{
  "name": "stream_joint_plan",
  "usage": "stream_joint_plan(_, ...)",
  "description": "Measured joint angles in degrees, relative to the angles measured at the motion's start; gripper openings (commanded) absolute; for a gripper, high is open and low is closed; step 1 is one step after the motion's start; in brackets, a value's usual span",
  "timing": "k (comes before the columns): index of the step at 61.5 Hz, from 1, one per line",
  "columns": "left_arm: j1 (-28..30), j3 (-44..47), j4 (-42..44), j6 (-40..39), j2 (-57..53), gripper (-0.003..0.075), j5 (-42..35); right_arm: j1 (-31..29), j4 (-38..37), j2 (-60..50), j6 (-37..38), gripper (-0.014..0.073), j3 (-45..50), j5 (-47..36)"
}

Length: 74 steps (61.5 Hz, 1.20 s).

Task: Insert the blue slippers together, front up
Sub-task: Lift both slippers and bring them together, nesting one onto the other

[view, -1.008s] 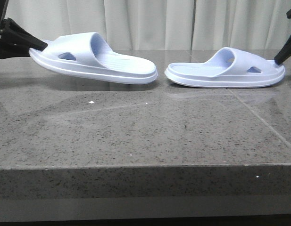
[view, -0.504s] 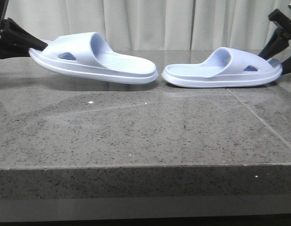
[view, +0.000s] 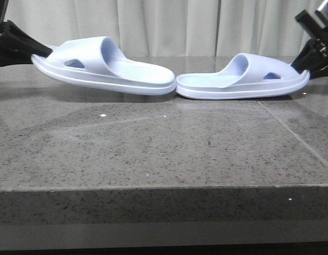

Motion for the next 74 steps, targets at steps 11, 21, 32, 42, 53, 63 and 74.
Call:
stream_joint_plan(11,0.00,0.00,0.00,0.00,0.00,-0.0020,0.00,-3.62,7.26,-1.93,-3.47,-0.0060,0.07,4.18)
stream_joint_plan(21,0.00,0.00,-0.22,0.00,0.00,-0.0020,0.00,-4.76,13.86,-2.05,-5.62,-0.0060,0.07,6.31)
stream_joint_plan(32,0.00,0.00,-2.28,0.00,0.00,-0.0020,0.00,-3.75,17.33,-2.05,-6.72,-0.0060,0.07,6.42)
stream_joint_plan(42,0.00,0.00,-6.54,0.00,0.00,-0.0020,0.00,-0.34,17.43,-2.05,-6.93,-0.0060,0.12,6.14)
stream_joint_plan(53,-0.75,0.00,-9.79,0.00,0.00,-0.0020,-0.11,4.78,17.64,-2.05,-6.93,-0.0060,0.12,2.45)
stream_joint_plan(63,-2.16,0.00,-10.02,0.00,0.00,-0.0020,-0.31,9.12,18.78,-2.05,-6.60,-0.0060,0.12,-0.89)
stream_joint_plan(74,-3.92,0.00,-10.25,0.00,0.00,-0.0020,-0.31,11.51,21.91,-2.05,-6.49,-0.0060,0.12,-3.37)
